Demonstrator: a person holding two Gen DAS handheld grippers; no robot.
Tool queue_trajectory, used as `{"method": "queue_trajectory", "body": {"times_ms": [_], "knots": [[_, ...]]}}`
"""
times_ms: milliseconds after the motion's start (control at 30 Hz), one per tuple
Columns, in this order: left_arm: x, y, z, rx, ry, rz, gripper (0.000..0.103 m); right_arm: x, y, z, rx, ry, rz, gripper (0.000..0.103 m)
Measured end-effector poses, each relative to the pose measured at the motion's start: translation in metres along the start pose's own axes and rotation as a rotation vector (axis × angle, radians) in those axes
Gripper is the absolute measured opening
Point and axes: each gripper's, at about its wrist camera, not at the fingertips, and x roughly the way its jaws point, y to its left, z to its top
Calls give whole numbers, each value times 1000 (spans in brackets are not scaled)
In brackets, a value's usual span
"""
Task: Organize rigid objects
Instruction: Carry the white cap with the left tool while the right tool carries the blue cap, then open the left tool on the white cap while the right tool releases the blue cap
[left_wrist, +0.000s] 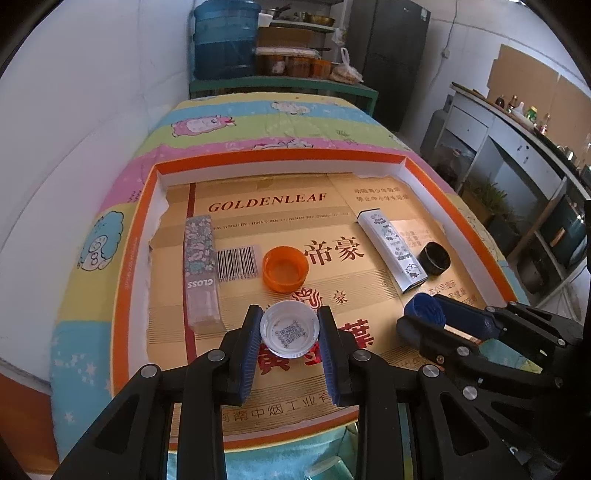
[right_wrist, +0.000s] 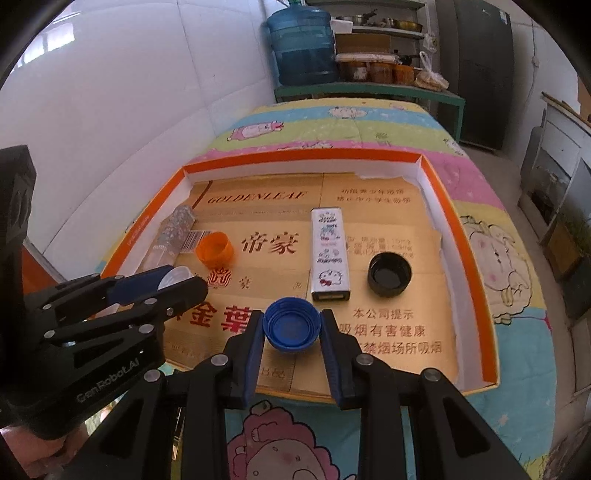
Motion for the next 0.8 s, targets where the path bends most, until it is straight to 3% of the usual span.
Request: {"method": "queue_trajectory", "body": {"times_ms": [633,800], "knots": [[7,3,-4,4,-24,-1,31,10,2,3,-18,18,-18,30],[6,7,-2,-26,-20,-42,47,10,1,2,-17,13,-22,31]]}}
